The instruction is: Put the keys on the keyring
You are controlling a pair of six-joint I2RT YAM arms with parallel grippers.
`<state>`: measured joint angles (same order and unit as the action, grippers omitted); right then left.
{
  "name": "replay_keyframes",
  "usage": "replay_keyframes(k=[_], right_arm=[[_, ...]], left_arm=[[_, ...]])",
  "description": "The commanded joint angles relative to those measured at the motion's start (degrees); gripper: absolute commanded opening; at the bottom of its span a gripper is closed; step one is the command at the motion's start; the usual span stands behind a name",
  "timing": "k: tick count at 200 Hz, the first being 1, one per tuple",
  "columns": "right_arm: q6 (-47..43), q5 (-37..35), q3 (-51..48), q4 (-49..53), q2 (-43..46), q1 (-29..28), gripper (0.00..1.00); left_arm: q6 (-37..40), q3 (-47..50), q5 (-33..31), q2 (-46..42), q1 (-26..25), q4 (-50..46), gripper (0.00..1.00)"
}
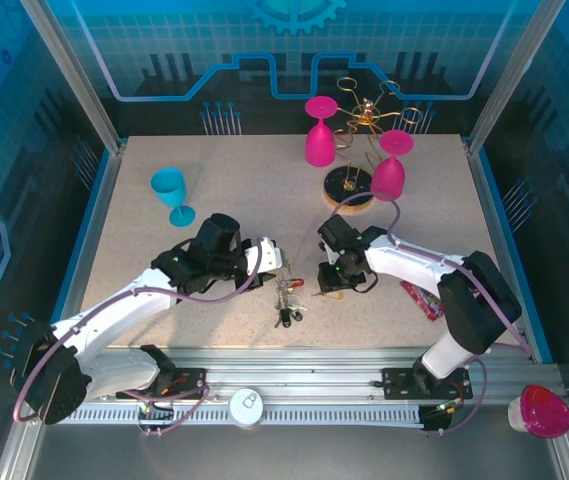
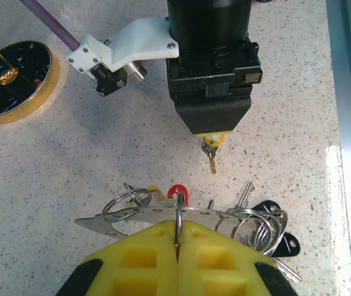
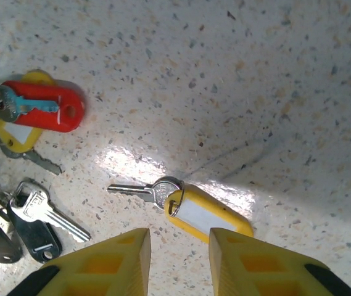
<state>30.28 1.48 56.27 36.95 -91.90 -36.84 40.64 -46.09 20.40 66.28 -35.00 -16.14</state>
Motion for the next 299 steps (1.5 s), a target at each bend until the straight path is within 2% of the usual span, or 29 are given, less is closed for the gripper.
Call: replay_keyframes(k=[1, 68, 193, 218, 251, 299], right_arm=[[7.90, -1.03, 1.27, 1.23, -1.28, -1.25, 0.31], [9.11, -2.70, 2.61, 0.52, -4.99, -2.14, 0.25], [8.06, -3.14, 2.29, -0.84, -4.65, -2.41, 0.00], [7.78, -3.03, 2.40, -1.06, -5.28, -2.46, 0.00], [7.43, -2.43, 3.12, -1.62, -6.44, -2.53, 0.11], [6.89, -3.05, 3.76, -1.08, -6.92, -2.45, 0.12]], left_arm=[[0.14, 1.03, -0.01, -0.57, -0.22, 2.58, 0.00], [0.35, 1.45, -0.36, -1.19, -0.22, 2.78, 0.00], [0.84, 1.69, -0.23, -1.28, -0.22, 2.78, 0.00], [0.94, 1.88, -0.30, -1.25, -0.24, 2.95, 0.00], [0.93, 1.89, -0.19, -1.41, -0.20, 2.96, 0.00], [1.02, 2.05, -0.12, -1.58, -0.18, 2.91, 0.00]])
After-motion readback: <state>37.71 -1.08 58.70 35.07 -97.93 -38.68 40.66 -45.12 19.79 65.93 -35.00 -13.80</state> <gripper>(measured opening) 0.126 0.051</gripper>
